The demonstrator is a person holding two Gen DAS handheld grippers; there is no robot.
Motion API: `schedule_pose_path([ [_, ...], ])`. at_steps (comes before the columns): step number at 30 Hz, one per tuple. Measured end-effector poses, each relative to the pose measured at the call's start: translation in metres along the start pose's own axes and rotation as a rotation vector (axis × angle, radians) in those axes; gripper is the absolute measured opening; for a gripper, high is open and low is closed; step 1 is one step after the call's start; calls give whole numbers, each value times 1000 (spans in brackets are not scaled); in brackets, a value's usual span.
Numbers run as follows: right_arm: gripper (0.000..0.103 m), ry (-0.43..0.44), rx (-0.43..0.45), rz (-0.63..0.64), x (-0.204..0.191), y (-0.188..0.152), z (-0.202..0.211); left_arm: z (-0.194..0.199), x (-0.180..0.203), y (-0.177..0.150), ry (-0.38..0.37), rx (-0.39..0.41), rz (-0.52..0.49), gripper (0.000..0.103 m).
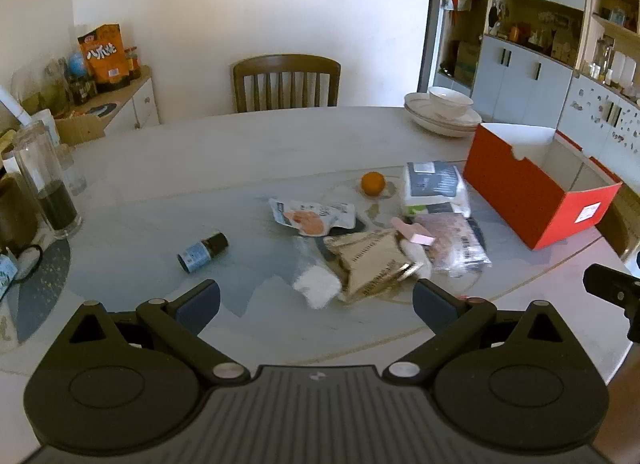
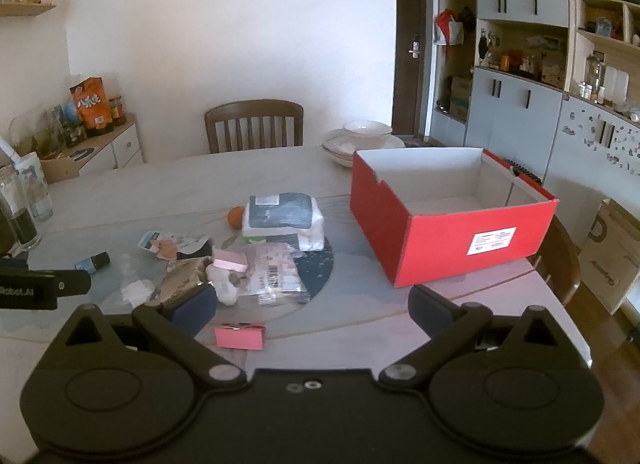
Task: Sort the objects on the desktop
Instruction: 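Reach the left gripper to the blue-labelled bottle while the right gripper grasps the pink binder clip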
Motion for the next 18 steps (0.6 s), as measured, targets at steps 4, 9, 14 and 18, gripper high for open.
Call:
schedule_pose_path([
  [4,102,11,-13,7,-9,-1,-12,-14,-10,2,-6,-8,4,103],
  [9,102,24,-32,18,-20,-6,-32,-36,-22,6,-2,-27,21,103],
  [14,102,26,-68,25,-28,-13,-56,-56,-30,10,15,-4,26,103],
  [18,102,28,-107,22,-31,-22,-76,-79,-36,12,35,8,7,103],
])
Point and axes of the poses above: each gripper's, at about its wrist camera, not at the fingertips, and z roughly against the way its jaws point, x to its right, y to its top, the point moved 6 cm from there along -z, roughly the way its jaws point, and after that the axes turned 15 degrees about y, right-handed, at the moved point
